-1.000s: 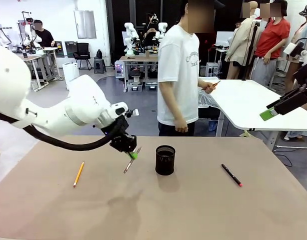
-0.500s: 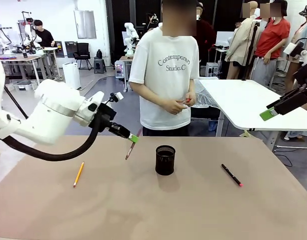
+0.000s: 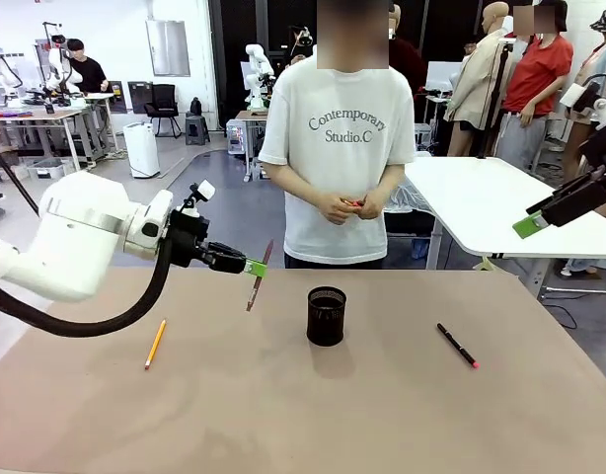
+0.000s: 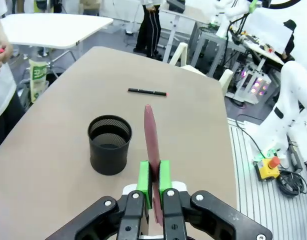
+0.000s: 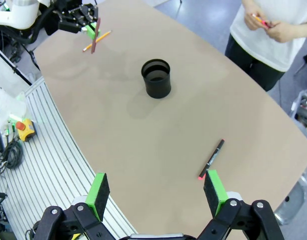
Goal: Place the pens into the pen holder.
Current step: Pick up a writing instrument from the table and place it into the Pen holder.
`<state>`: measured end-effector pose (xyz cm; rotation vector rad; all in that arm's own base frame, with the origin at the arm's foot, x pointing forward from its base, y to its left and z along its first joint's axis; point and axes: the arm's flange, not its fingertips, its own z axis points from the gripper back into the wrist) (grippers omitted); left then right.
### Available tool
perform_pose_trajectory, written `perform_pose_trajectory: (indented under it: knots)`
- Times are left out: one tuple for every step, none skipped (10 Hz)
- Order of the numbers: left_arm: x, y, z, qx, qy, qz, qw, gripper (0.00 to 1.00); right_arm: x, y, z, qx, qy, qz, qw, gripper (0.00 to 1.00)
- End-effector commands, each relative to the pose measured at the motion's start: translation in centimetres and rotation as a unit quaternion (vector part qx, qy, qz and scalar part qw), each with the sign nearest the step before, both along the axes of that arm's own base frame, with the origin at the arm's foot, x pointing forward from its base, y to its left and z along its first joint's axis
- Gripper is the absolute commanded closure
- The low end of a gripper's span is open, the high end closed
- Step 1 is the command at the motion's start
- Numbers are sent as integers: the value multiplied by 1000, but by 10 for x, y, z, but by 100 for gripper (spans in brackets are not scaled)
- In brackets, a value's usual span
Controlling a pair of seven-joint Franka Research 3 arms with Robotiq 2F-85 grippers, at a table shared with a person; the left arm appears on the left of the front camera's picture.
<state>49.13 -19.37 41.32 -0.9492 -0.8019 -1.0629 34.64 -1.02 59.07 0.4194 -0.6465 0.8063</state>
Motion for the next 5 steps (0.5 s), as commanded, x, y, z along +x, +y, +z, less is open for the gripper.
perform_pose_trajectory:
  knots:
    - [5, -3, 4, 15, 6, 10, 1000, 100, 2, 0, 1, 12, -5, 7, 1000, 0]
    - [5, -3, 4, 15, 6, 10, 1000, 100, 2, 0, 1, 12, -5, 7, 1000, 0]
    - [5, -3, 4, 15, 6, 10, 1000, 100, 2, 0, 1, 12, -5, 7, 1000, 0]
    - [2, -1, 1, 8, 1, 7, 1000, 100, 2, 0, 1, 12, -5, 7, 1000, 0]
    - [4, 10, 0, -22, -14, -14, 1000, 100, 2, 0, 1, 12, -5, 7, 1000, 0]
